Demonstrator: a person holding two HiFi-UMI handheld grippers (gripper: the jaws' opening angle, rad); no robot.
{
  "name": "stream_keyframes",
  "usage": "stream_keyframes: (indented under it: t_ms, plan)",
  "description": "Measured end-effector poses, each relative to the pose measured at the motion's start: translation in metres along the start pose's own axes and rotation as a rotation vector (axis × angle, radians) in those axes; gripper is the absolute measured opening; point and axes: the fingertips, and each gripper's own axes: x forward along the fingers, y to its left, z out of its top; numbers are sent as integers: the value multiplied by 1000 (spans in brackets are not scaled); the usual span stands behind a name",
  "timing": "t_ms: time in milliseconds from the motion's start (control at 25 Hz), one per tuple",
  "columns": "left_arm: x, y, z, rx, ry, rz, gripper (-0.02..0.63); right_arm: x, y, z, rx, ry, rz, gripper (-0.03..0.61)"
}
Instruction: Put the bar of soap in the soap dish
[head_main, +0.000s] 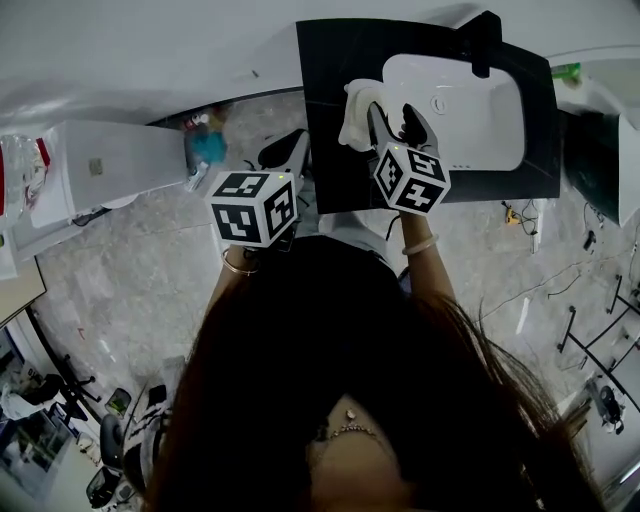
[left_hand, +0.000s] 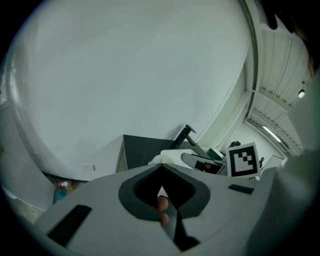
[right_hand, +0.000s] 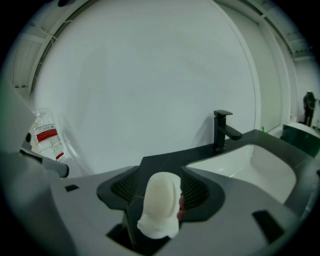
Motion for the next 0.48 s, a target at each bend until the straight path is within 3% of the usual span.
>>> stream_keyframes:
  t_ms: [40, 120, 160, 280, 480]
  plan:
    - [1, -2, 0, 2, -1, -3, -3, -9, -3, 2, 8, 4, -10, 254]
    - [2, -8, -1, 6, -1, -11, -2, -28, -14, 2, 35, 4, -59, 82]
    - [3, -12, -1, 10, -1, -14, -3, -37, -20, 1, 40, 6, -80, 57]
    - [6, -22, -5, 26, 4, -17, -3, -58, -28, -10, 21, 29, -105, 31]
    - [9, -38, -18, 34, 19, -19, -3, -77, -28, -38, -1, 104, -67, 17]
